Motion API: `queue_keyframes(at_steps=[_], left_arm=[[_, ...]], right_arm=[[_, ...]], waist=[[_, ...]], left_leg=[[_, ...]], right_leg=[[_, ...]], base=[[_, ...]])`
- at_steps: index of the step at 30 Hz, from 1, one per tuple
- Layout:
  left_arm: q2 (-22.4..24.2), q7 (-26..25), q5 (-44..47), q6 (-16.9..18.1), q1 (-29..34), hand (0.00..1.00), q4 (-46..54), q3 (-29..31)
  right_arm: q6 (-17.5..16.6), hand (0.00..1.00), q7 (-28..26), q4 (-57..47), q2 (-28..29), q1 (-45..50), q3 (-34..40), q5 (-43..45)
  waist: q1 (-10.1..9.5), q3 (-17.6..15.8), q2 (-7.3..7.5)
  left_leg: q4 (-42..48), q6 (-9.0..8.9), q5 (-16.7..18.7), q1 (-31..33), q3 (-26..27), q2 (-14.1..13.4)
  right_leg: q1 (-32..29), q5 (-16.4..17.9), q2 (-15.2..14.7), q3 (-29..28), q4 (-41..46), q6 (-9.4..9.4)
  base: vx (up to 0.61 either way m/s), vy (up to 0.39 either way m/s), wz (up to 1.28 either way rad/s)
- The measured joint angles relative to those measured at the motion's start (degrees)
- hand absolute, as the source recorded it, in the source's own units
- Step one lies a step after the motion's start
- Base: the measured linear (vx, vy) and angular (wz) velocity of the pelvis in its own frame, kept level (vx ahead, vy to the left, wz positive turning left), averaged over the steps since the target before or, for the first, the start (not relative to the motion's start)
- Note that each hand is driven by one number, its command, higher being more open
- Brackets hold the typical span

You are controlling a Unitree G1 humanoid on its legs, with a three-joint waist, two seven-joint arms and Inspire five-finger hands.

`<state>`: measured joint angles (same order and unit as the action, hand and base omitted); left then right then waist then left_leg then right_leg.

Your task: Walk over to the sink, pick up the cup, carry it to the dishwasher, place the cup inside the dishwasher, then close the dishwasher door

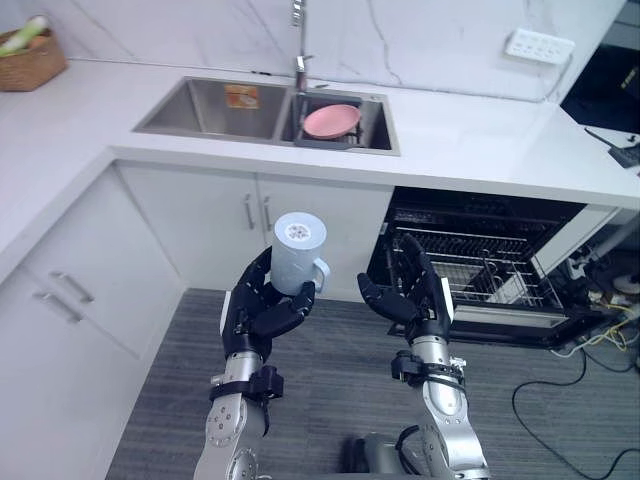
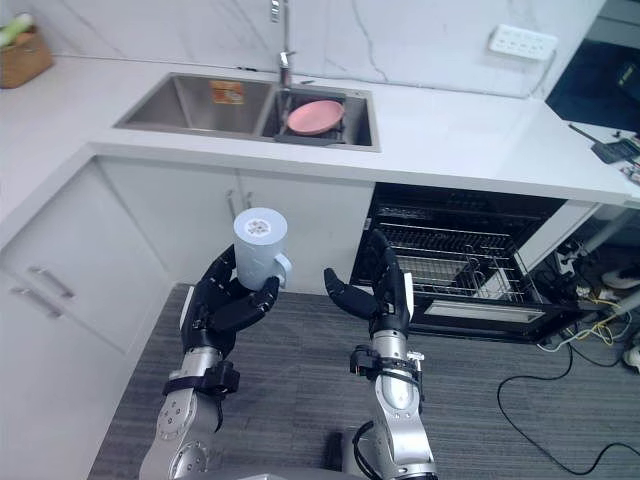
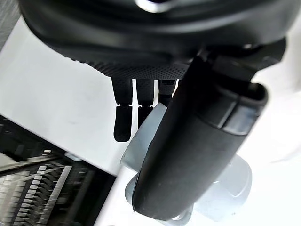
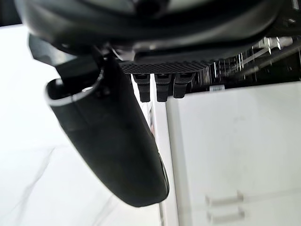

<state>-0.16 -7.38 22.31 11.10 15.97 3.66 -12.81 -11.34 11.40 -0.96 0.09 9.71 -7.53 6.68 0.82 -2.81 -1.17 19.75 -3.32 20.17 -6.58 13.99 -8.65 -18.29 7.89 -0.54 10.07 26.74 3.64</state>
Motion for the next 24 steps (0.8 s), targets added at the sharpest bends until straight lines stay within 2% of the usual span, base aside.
queue_keyframes(at_steps=[1, 2, 3, 4, 6, 7, 8, 9, 10, 12, 13, 14, 16, 17, 20, 21, 23, 24], left_arm=[[1.0, 0.0, -1.1, -0.8, -0.8, 0.3, -1.8, 0.0], [1.5, 0.0, -1.2, -1.2, -1.0, 0.3, -2.4, 0.0], [2.4, 0.0, -1.6, -2.0, -0.7, 0.3, -2.8, -0.1], [2.4, 0.3, -1.8, -1.9, -0.4, 0.3, -2.3, -0.5], [2.6, 0.9, -2.2, -1.7, 0.7, 0.3, 0.0, -1.0], [2.6, 1.2, -2.2, -1.7, 0.8, 0.3, 0.9, -1.0], [2.6, 1.3, -2.2, -1.3, 0.8, 0.3, 1.5, -1.0], [2.6, 1.4, -2.2, -0.8, 1.0, 0.3, 1.8, -0.9], [2.6, 1.4, -2.2, -0.8, 1.1, 0.3, 1.8, -0.9], [2.6, 1.3, -2.2, -0.8, 1.8, 0.3, 1.7, -0.8], [2.6, 1.3, -2.2, -0.8, 2.1, 0.3, 1.7, -0.8], [2.0, 1.2, -2.2, -0.8, 2.6, 0.3, 1.4, -0.5], [1.4, 1.1, -2.2, -0.8, 1.8, 0.3, 1.2, -0.2], [1.3, 1.0, -2.2, -0.9, 1.7, 0.3, 1.2, 0.3], [1.3, 0.5, -2.2, -0.9, 2.1, 0.3, 1.2, 0.4], [1.2, 0.5, -2.2, -0.9, 2.2, 0.3, 1.5, 0.4], [0.1, 0.5, -2.2, -0.9, 2.8, 0.3, 3.5, 0.4], [-0.1, 0.5, -2.3, -0.9, 3.0, 0.3, 3.7, 0.3]], right_arm=[[0.1, 0.9, 0.0, 0.0, -0.4, 0.3, 0.5, 0.1], [0.1, 0.9, 0.1, 0.0, -0.5, 0.7, 0.7, 0.3], [0.1, 0.9, 0.2, -1.3, -0.4, 2.6, 0.4, 0.7], [0.1, 0.9, 0.2, -3.4, -0.4, 4.0, 0.0, 0.9], [-0.1, 0.9, 0.2, -7.9, -0.3, 5.3, -1.3, 1.0], [-0.3, 0.9, 0.1, -9.6, -0.3, 5.2, -1.8, 1.0], [-0.5, 0.9, -0.1, -10.8, -0.3, 4.9, -2.1, 1.0], [-1.1, 0.9, -0.2, -11.3, -0.2, 4.2, -2.2, 1.0], [-1.1, 0.9, -0.1, -11.3, -0.2, 4.2, -2.1, 1.0], [-1.2, 0.9, 0.0, -10.8, -0.2, 4.2, -1.8, 1.0], [-1.3, 0.9, 0.0, -9.7, -0.5, 4.0, -1.8, 1.0], [-1.2, 0.9, 0.0, -6.6, -0.5, 3.6, -2.0, 1.0], [-0.7, 0.9, 0.0, -4.1, 0.2, 3.5, -2.0, 1.0], [0.2, 0.9, -0.1, -3.4, 0.3, 2.9, -2.1, 1.0], [0.4, 0.9, -0.5, -3.5, 0.3, 2.8, -2.9, 1.0], [0.4, 0.9, -0.7, -3.5, 0.5, 2.8, -3.0, 0.9], [0.5, 0.9, -1.5, -3.5, 1.6, 2.5, -3.3, 0.8], [0.6, 0.9, -1.5, -3.5, 1.9, 2.6, -3.4, 0.7]], waist=[[0.4, -0.1, -0.43], [0.49, -0.2, -0.45], [0.27, -0.6, -0.46], [-0.23, -0.8, -0.69], [-1.26, -0.6, -1.14], [-1.72, -0.6, -1.13], [-2.26, -0.6, -1.12], [-3.24, -0.6, -1.07], [-3.47, -0.7, -0.95], [-3.58, -0.7, -0.88], [-3.7, -0.5, -1.7], [-3.96, -0.3, -0.56], [-3.23, -0.1, 0.99], [-4.01, -0.6, 1.69], [-4.24, -0.6, 1.66], [-4.47, -0.7, 1.73], [-4.61, -1.6, 3.32], [-4.3, -1.6, 3.31]], left_leg=[[1.6, -1.37, -2.3, 0.1, -1.3, -0.8], [4.1, -1.81, -3.5, 0.6, -1.8, -1.3], [16.2, -2.35, -7.3, 3.7, -3.2, -3.1], [24.1, -2.33, -7.3, 6.1, -3.3, -4.3], [33.2, -1.05, -5.3, 11.7, -3.2, -5.6], [33.9, -0.32, -4.1, 14.3, -3.1, -6.2], [32.5, 0.58, -3.0, 16.6, -3.1, -6.6], [27.4, 1.52, -1.7, 19.5, -4.1, -6.5], [24.5, 1.72, -1.5, 20.2, -4.8, -6.1], [14.6, 1.26, -2.0, 21.3, -8.4, -3.3], [6.5, -0.64, -6.1, 20.5, -12.2, -1.2], [5.7, -0.02, -9.5, 18.5, -11.2, 0.8], [7.3, 1.64, -8.7, 19.2, -10.3, 2.7], [8.7, 2.24, -8.2, 19.2, -8.7, 3.4], [9.6, 3.32, -6.1, 17.4, -6.7, 4.6], [8.9, 3.62, -4.8, 15.8, -5.6, 4.5], [7.4, 4.65, -3.2, 11.4, -1.8, 4.5], [7.1, 4.76, -2.8, 10.5, -1.1, 4.5]], right_leg=[[1.6, 0.5, 0.9, 0.7, -1.8, 0.7], [3.4, 0.5, 1.2, 0.9, -3.2, 0.74], [9.6, 0.6, 1.9, 0.6, -7.5, 0.86], [12.9, 0.7, 2.2, 0.0, -9.6, 1.01], [17.5, 0.8, 2.5, -1.6, -13.0, 1.11], [18.8, 0.8, 2.5, -2.4, -14.4, 1.09], [19.8, 0.9, 2.5, -3.5, -15.2, 0.83], [20.7, 1.8, 2.1, -5.5, -15.7, -0.45], [21.1, 2.3, 1.8, -6.2, -15.5, -0.85], [21.2, 4.6, 0.3, -8.2, -13.4, -2.68], [20.2, 7.0, -0.4, -9.9, -10.5, -4.36], [20.3, 8.8, -1.8, -12.2, -8.7, -5.63], [20.3, 9.3, -4.1, -14.0, -9.2, -6.41], [20.2, 9.4, -5.0, -15.2, -9.2, -6.98], [19.8, 9.3, -6.6, -16.9, -6.6, -7.64], [18.0, 9.7, -6.5, -17.6, -2.0, -8.91], [11.1, 9.5, -8.0, -16.9, 14.4, -12.62], [10.0, 9.7, -8.6, -15.7, 16.4, -12.42]], base=[[0.38, -0.08, 0.03], [0.55, -0.123, 0.08], [0.44, -0.081, 0.03], [0.42, -0.047, -0.09], [0.33, 0.053, -0.35], [0.29, 0.075, -0.46], [0.24, 0.135, -0.62], [0.22, 0.16, -0.6], [0.25, 0.242, -0.62], [0.19, 0.282, -0.44], [0.24, 0.396, -0.68], [0.17, 0.273, -0.56], [0.26, 0.333, -0.21], [0.27, 0.322, -0.27], [0.17, 0.186, -0.39], [0.14, 0.146, -0.6], [0.11, 0.104, -0.73], [0.09, 0.039, -0.65]])
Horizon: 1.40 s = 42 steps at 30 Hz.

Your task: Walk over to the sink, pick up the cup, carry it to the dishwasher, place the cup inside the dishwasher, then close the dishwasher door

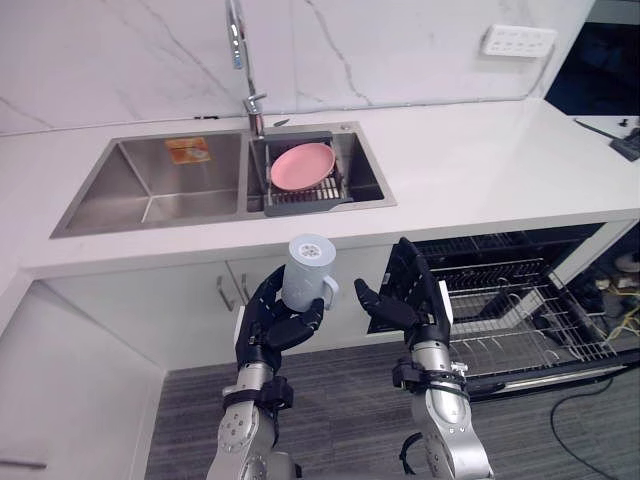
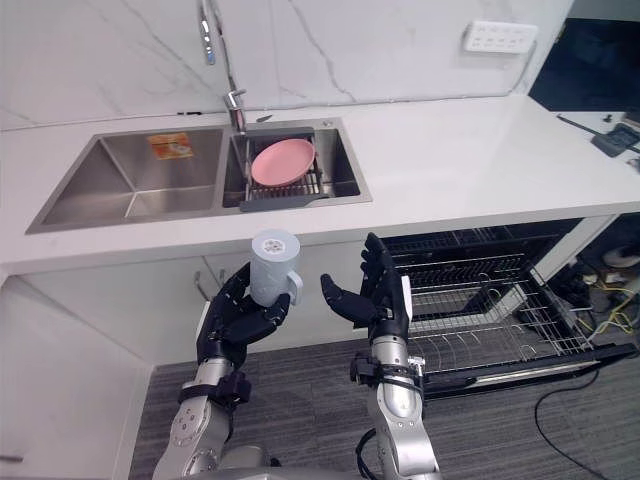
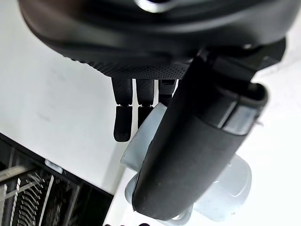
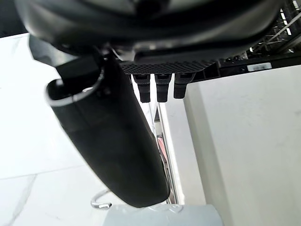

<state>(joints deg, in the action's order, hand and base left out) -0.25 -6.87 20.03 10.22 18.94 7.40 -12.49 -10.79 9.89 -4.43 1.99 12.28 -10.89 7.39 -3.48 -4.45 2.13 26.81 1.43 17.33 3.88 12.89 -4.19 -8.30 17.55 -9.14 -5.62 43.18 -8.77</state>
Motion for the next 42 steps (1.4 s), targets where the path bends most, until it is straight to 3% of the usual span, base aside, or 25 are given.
queue_keyframes(at_steps=[3, 5, 6, 10, 13, 14, 15, 16, 18, 19, 20, 23, 27, 35, 42], left_arm=[[0.0, -0.2, 0.0, 0.0, -0.1, 0.3, 1.7, 0.0], [-0.2, -0.2, 0.0, 0.3, 0.0, 0.3, 2.1, -0.2], [0.4, -0.2, -0.1, 0.2, -0.3, 0.3, 0.7, -0.5], [2.4, 0.1, -1.0, 0.1, 0.1, 0.3, 0.7, -1.0], [2.7, 0.3, -0.9, 0.1, 0.1, 0.3, 0.7, -0.9], [2.8, 0.5, -0.9, 0.1, 0.0, 0.3, 0.7, -0.3], [2.8, 0.5, -0.9, 0.1, 0.0, 0.3, 0.8, -0.3], [2.8, 0.7, -0.9, 0.1, 0.0, 0.3, 1.3, -0.4], [2.8, 0.9, -0.9, 0.2, -0.5, 0.3, 1.6, -0.3], [2.8, 0.9, -0.9, 0.2, -0.6, 0.3, 1.6, -0.3], [2.3, 0.8, -0.9, 0.2, -0.6, 0.3, 1.2, 0.0], [1.4, 0.6, -0.9, 0.2, -0.4, 0.3, 0.9, 0.2], [1.1, 0.6, -0.9, 0.2, -0.1, 0.3, 0.9, -0.1], [0.9, 0.5, -1.1, 0.2, -0.8, 0.3, -1.6, -2.3], [-0.3, -1.6, -2.0, 0.2, -6.7, 0.3, -3.2, -1.3]], right_arm=[[0.0, 0.9, -0.3, 0.0, 0.3, -0.8, -1.0, -0.4], [0.0, 0.9, -0.7, 0.1, 0.3, -0.7, -1.3, -0.8], [-0.2, 0.9, -0.4, 0.8, -0.5, -0.5, -1.2, -0.8], [0.1, 0.9, -0.3, 1.2, -2.0, 2.0, 0.3, -0.6], [0.1, 0.9, 0.2, 1.0, -2.1, 2.6, 0.5, 0.2], [0.1, 0.9, 0.3, 0.0, -2.0, 3.0, 0.4, 0.3], [0.1, 0.9, 0.4, -0.9, -2.1, 3.4, 0.4, 0.3], [0.0, 0.9, 0.6, -2.6, -2.0, 3.6, 0.7, 0.3], [-0.7, 0.9, 0.6, -3.5, -2.0, 3.3, 0.7, 0.3], [-0.7, 0.9, 0.6, -3.5, -2.0, 3.1, 0.8, 0.3], [-0.4, 0.9, 0.5, -2.3, -1.5, 2.6, 0.7, 0.3], [-0.4, 0.9, 0.1, -2.2, 0.2, 2.6, 0.6, 0.3], [-0.4, 0.9, -0.8, -2.2, 0.2, 2.4, 0.7, 0.3], [-0.4, 0.9, -1.3, -2.2, 0.0, 2.7, 1.8, 0.5], [-0.4, 0.9, -3.3, -2.3, -0.4, 4.1, 1.3, 2.5]], waist=[[0.4, 0.1, 0.07], [0.79, 0.5, 0.52], [1.34, 1.2, -0.18], [1.22, 1.7, -2.12], [1.63, 1.3, -2.88], [1.48, 1.1, -2.59], [1.09, 1.0, -2.33], [0.39, 1.3, -2.69], [-0.04, 1.5, -2.98], [-0.33, 2.0, -3.89], [-0.55, 2.4, -2.92], [-0.41, 2.7, -1.39], [-0.38, 2.9, -1.29], [0.76, 4.7, -1.3], [1.55, 5.4, -1.33]], left_leg=[[-0.9, -0.78, 2.0, -2.6, 3.0, -2.0], [-0.5, -2.51, 2.7, -2.9, 3.7, -3.2], [0.3, -3.56, 3.5, -2.6, 1.8, -4.2], [0.4, -4.63, 3.0, -3.2, 0.0, -7.5], [9.0, -4.72, 1.0, -1.6, -1.8, -9.1], [15.0, -4.19, -1.1, 0.9, -2.7, -9.2], [16.4, -4.04, -0.6, 1.7, -3.3, -9.0], [15.9, -4.13, 1.8, 3.6, -4.7, -8.2], [10.0, -3.55, 2.9, 6.2, -7.1, -6.5], [2.0, -3.8, -1.2, 6.3, -9.2, -5.4], [0.1, -5.71, -1.8, 5.0, -9.4, -4.6], [-1.4, -5.04, -2.2, 3.4, -7.8, -2.9], [-3.5, -4.82, -2.2, 1.5, -6.8, -2.5], [-10.8, -5.01, -4.9, -2.2, -4.2, -3.0], [-15.4, -4.98, -6.7, -5.3, -2.2, -2.7]], right_leg=[[-5.4, 2.2, -0.8, 7.9, 1.1, 3.49], [-5.7, 0.1, 0.8, 11.6, -7.0, 5.77], [-4.7, -0.5, 2.3, 12.7, -9.9, 6.77], [-2.4, -0.9, 6.5, 13.1, -14.0, 8.3], [2.0, -1.1, 7.8, 13.0, -17.2, 8.6], [4.3, -1.3, 7.2, 12.5, -19.0, 8.76], [5.1, -1.4, 6.9, 12.2, -19.9, 8.64], [5.8, -1.7, 6.4, 11.6, -20.9, 8.37], [6.4, -1.8, 5.9, 11.1, -21.4, 8.06], [6.3, -1.9, 6.3, 10.6, -21.4, 7.67], [6.8, -2.0, 6.0, 8.8, -22.3, 6.66], [8.8, -3.3, 4.5, 6.3, -26.7, 5.12], [10.3, -4.0, 4.3, 5.1, -29.5, 4.4], [10.3, -6.8, 5.6, 1.6, -33.2, 5.45], [10.6, -8.3, 5.8, -1.2, -34.6, 5.46]], base=[[0.12, -0.047, -0.56], [0.13, -0.148, -0.26], [0.16, -0.149, -0.09], [0.19, -0.127, -0.18], [0.18, -0.06, -0.08], [0.18, 0.017, -0.11], [0.16, 0.073, -0.19], [0.14, 0.122, -0.2], [0.13, 0.156, -0.17], [0.13, 0.224, -0.32], [0.13, 0.206, -0.28], [0.11, 0.17, -0.15], [0.04, 0.055, -0.16], [0.03, -0.017, -0.25], [0.0, 0.008, -0.2]])
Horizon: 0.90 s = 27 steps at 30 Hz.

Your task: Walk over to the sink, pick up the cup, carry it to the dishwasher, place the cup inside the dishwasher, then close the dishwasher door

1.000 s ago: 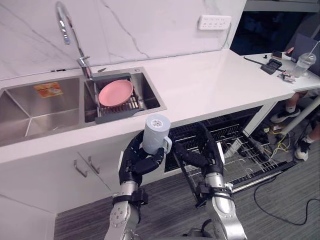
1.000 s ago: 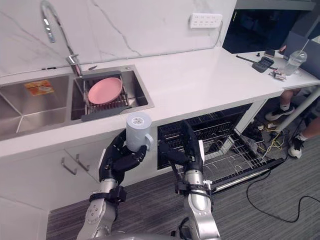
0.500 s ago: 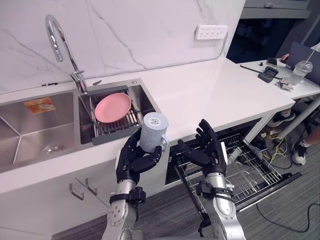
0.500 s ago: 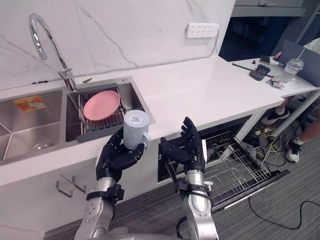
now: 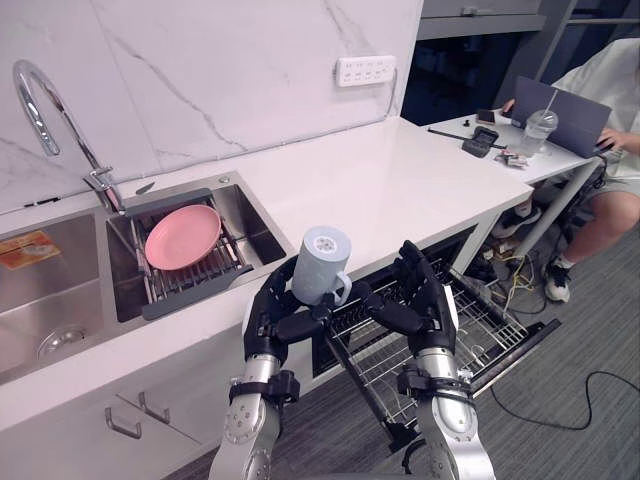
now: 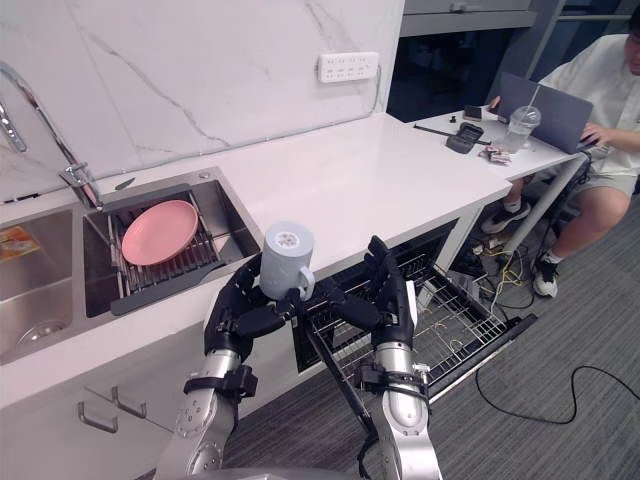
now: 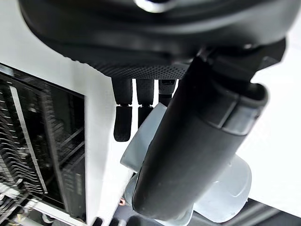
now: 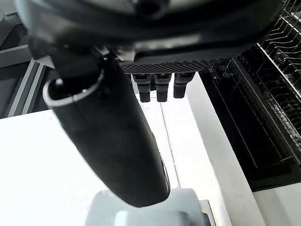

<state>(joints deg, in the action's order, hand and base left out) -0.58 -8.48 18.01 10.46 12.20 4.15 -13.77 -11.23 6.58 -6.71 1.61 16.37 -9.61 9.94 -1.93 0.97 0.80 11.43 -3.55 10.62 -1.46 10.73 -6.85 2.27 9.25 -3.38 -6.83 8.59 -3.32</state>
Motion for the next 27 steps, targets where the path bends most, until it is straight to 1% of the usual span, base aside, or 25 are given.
queue_keyframes(at_steps=[5, 11, 14, 20, 24, 27], left_arm=[[-0.7, -1.4, -0.1, 0.0, -1.8, 0.3, -2.7, 2.1], [-0.8, -1.6, -0.2, 0.0, -3.2, 0.3, -4.7, 2.2], [-0.8, -1.5, -1.2, 0.0, -3.4, 0.3, -6.1, 2.2], [-0.8, -1.3, -1.2, -0.2, -4.2, 0.3, -7.4, 1.2], [-0.8, -1.1, -1.2, -0.2, -5.4, 0.3, -9.6, 0.3], [-1.2, -0.9, -1.2, -0.3, -5.4, 0.3, -10.0, -1.4]], right_arm=[[0.0, 0.9, -1.2, -0.1, -0.3, 0.0, -0.4, 0.2], [0.0, 0.9, -3.2, -0.1, -1.6, 0.0, -2.3, 1.8], [0.0, 0.9, -3.8, -0.1, -1.9, 0.0, -2.5, 2.0], [0.0, 0.9, -4.1, 0.2, -3.1, -0.3, -3.6, 2.4], [0.0, 0.9, -4.2, 1.6, -4.0, -2.2, -4.8, 2.4], [0.0, 0.9, -4.1, 1.8, -4.0, -3.4, -5.4, 2.4]], waist=[[1.17, 0.0, -0.02], [1.28, 0.1, -0.14], [1.4, 0.1, -0.16], [1.6, 0.1, -0.4], [1.84, 0.3, -0.89], [1.91, 0.5, -1.22]], left_leg=[[-1.3, 0.44, -0.9, -0.6, 1.1, 0.2], [-1.3, 0.71, -1.3, -0.5, 2.5, 0.3], [-1.3, 0.79, -1.4, -0.4, 2.6, 0.5], [-1.2, 1.01, -1.5, 0.1, 2.5, 1.0], [-1.2, 1.2, -1.6, 0.4, 2.1, 1.1], [-1.7, 1.37, -2.0, 0.3, 0.9, 1.3]], right_leg=[[-0.1, -1.9, 0.0, -1.7, -1.9, -0.14], [-0.2, -3.6, -0.1, -3.5, -3.8, -0.75], [-0.5, -3.8, -0.2, -3.9, -4.0, -0.92], [-0.6, -4.6, -0.7, -4.2, -5.2, -1.37], [-0.6, -4.9, -0.9, -4.2, -5.6, -1.43], [-0.6, -4.9, -0.9, -4.0, -5.7, -1.38]], base=[[-0.04, 0.021, -0.14], [-0.05, 0.015, -0.14], [-0.05, 0.012, -0.08], [-0.01, 0.004, -0.01], [0.0, 0.0, 0.0], [-0.01, -0.008, 0.02]])
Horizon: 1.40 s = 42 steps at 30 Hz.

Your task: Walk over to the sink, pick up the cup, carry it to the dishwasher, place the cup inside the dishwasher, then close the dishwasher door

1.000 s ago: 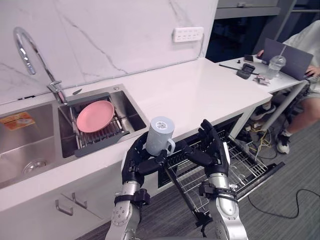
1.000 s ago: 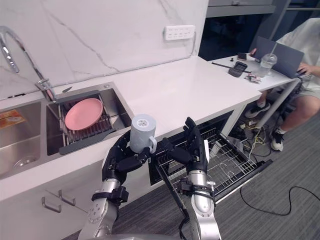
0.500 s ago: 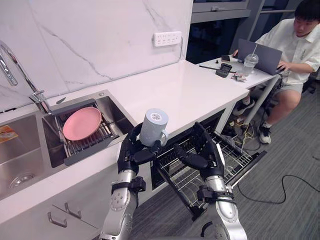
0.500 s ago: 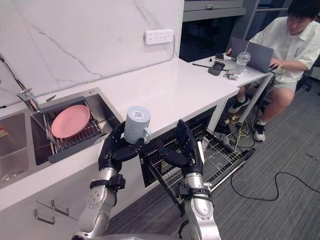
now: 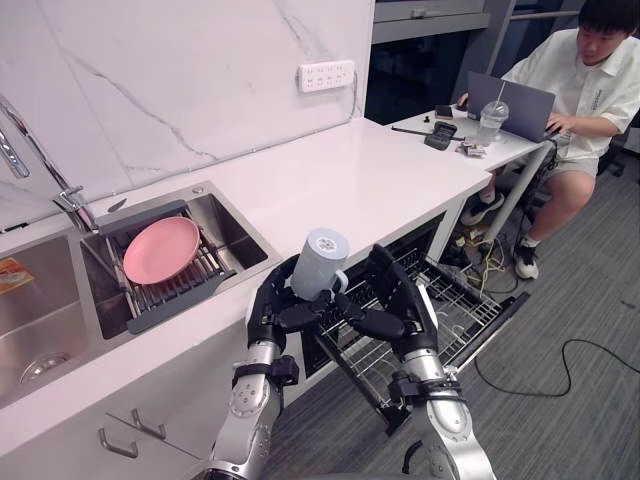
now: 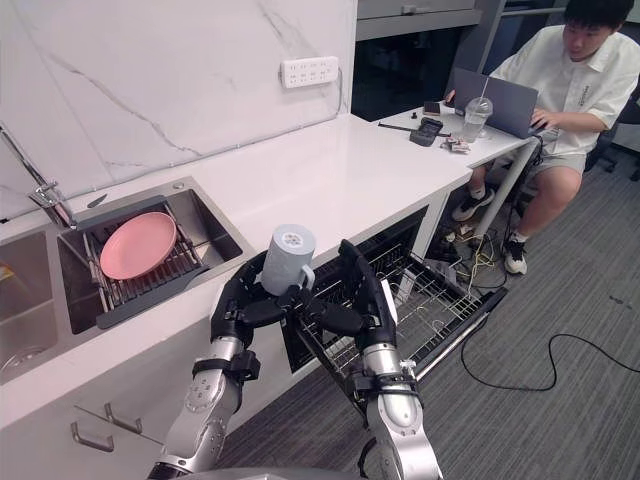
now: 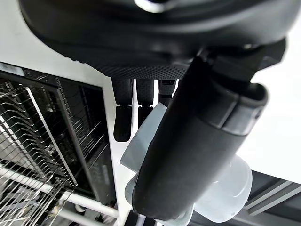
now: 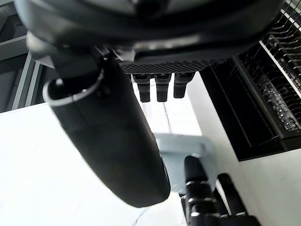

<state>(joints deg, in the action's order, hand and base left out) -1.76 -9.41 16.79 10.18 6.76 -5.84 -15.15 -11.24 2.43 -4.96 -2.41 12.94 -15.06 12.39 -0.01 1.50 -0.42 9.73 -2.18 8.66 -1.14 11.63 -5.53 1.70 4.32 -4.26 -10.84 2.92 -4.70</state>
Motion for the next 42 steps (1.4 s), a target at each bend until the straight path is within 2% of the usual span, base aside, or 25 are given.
queue_keyframes(at_steps=[8, 14, 15, 28, 29, 32, 37, 42], left_arm=[[-2.0, 1.9, 0.1, 0.0, -2.0, 0.3, -0.1, -6.3], [-2.6, 2.3, 0.3, 0.0, -2.1, 0.3, 0.0, -8.3], [-3.1, 2.5, 0.7, 0.0, -2.2, 0.3, 0.4, -9.1], [-5.0, 2.8, 2.4, 0.0, -4.5, 0.3, 1.9, -11.8], [-5.1, 2.8, 2.4, 0.0, -4.6, 0.9, 1.9, -11.8], [-5.0, 3.1, 2.4, 0.0, -4.6, 0.9, 2.0, -11.7], [-3.8, 5.2, 2.4, -0.7, -2.3, 0.9, 6.9, -10.8], [-1.5, 6.1, 2.3, -0.8, -0.6, 0.9, 9.8, -7.8]], right_arm=[[0.0, 0.9, 0.5, 2.2, -1.1, -3.4, -0.4, 1.2], [0.0, 0.9, 1.7, 3.1, -1.6, -4.1, 0.1, 2.2], [0.0, 0.3, 1.8, 4.2, -1.7, -5.0, 0.3, 3.0], [-0.3, 0.3, 2.3, 6.0, -2.1, -8.2, 2.5, 8.9], [-0.3, 0.3, 2.3, 5.9, -2.0, -8.2, 2.5, 8.9], [-0.3, 0.3, 2.3, 5.9, -1.9, -8.2, 3.1, 8.8], [-0.3, 0.3, 2.5, 4.1, 1.2, -8.2, 5.8, 6.6], [-0.3, 0.3, 3.2, 0.6, 2.9, -7.8, 7.1, 0.7]], waist=[[0.19, 0.0, -0.07], [0.37, 0.0, -0.03], [0.54, 0.1, 0.01], [0.34, 0.1, 0.22], [0.26, 0.1, 0.26], [-0.11, -0.1, 0.57], [-0.67, -1.1, 2.12], [-0.75, -1.2, 2.35]], left_leg=[[-1.2, 0.12, -1.2, 0.2, -0.8, 0.4], [-1.5, 0.12, -1.8, 0.9, -2.2, 0.7], [-1.5, 0.05, -2.0, 1.3, -2.8, 0.7], [-1.4, -0.01, -2.7, 2.9, -4.7, 0.6], [-1.4, -0.02, -2.7, 2.9, -4.7, 0.6], [-1.4, -0.02, -2.7, 2.9, -4.6, 0.6], [-1.0, -0.12, -2.6, 3.1, -4.2, 0.6], [0.6, -0.1, -1.5, 3.4, -3.5, 0.3]], right_leg=[[-0.1, -0.3, -0.4, 0.9, -0.2, 0.07], [-0.2, -0.3, -0.6, 2.2, -0.1, 0.07], [-0.2, -0.3, -0.6, 2.8, -0.1, 0.08], [-0.5, -0.4, -0.4, 4.6, 0.2, 0.19], [-0.5, -0.4, -0.4, 4.6, 0.3, 0.23], [-0.6, -0.3, -0.4, 4.6, 0.5, 0.26], [-1.0, -0.3, -0.4, 4.1, 1.0, 0.26], [-1.1, -0.3, -0.3, 3.3, 1.1, 0.26]], base=[[-0.01, -0.003, 0.05], [-0.02, -0.007, 0.14], [-0.02, -0.02, 0.2], [-0.01, -0.011, 0.08], [0.0, 0.0, 0.0], [0.0, 0.0, 0.0], [-0.01, 0.003, -0.02], [-0.01, 0.009, -0.08]])
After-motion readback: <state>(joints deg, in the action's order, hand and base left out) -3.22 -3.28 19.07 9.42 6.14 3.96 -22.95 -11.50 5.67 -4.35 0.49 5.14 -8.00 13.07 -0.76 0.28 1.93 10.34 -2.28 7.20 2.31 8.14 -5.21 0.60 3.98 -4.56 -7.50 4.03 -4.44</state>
